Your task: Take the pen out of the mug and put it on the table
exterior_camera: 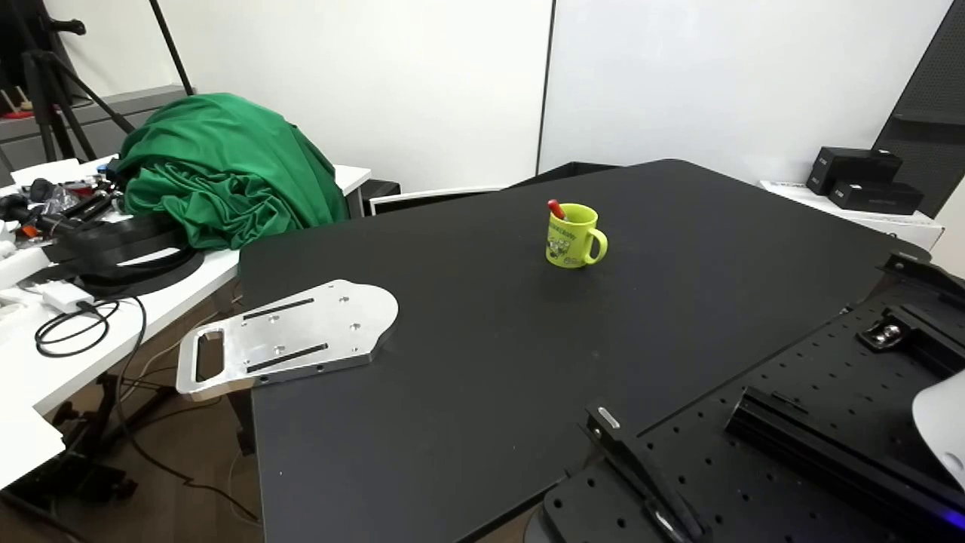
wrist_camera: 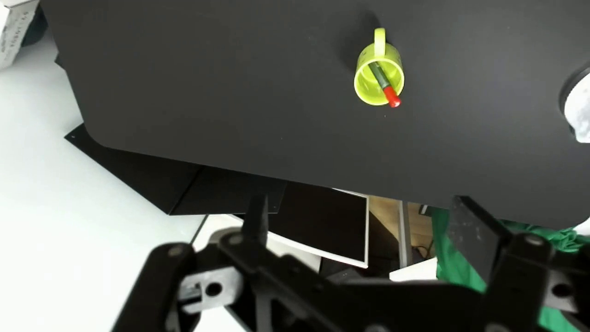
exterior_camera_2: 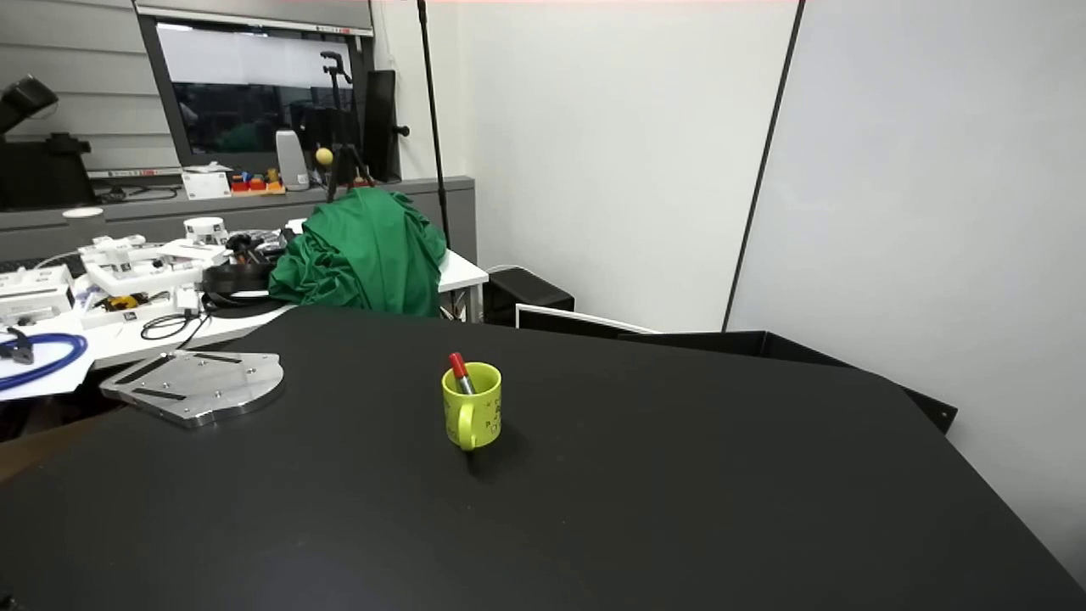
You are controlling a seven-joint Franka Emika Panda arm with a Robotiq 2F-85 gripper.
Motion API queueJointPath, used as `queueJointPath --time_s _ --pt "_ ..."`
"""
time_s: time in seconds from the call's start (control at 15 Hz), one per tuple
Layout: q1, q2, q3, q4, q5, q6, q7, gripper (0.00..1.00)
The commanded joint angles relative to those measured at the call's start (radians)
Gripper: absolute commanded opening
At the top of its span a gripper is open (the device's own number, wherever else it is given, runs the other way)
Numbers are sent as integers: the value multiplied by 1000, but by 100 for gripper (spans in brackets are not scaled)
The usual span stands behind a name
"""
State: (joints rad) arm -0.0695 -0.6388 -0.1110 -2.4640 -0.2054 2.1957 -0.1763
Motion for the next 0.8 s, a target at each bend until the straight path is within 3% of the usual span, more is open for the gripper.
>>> queueJointPath --time_s 0.0,0.2,0.4,0.47,0.53,0.73 --pt "53 248 -165 179 103 -48 -258 100" --pt "90 428 -240 294 131 -119 -406 100" --pt "121 614 -238 431 142 -201 -480 100" --pt "127 677 -228 482 140 -232 -497 100" --pt "72 739 -152 531 146 -260 -517 100" --pt "56 898 -56 679 124 -333 -572 100"
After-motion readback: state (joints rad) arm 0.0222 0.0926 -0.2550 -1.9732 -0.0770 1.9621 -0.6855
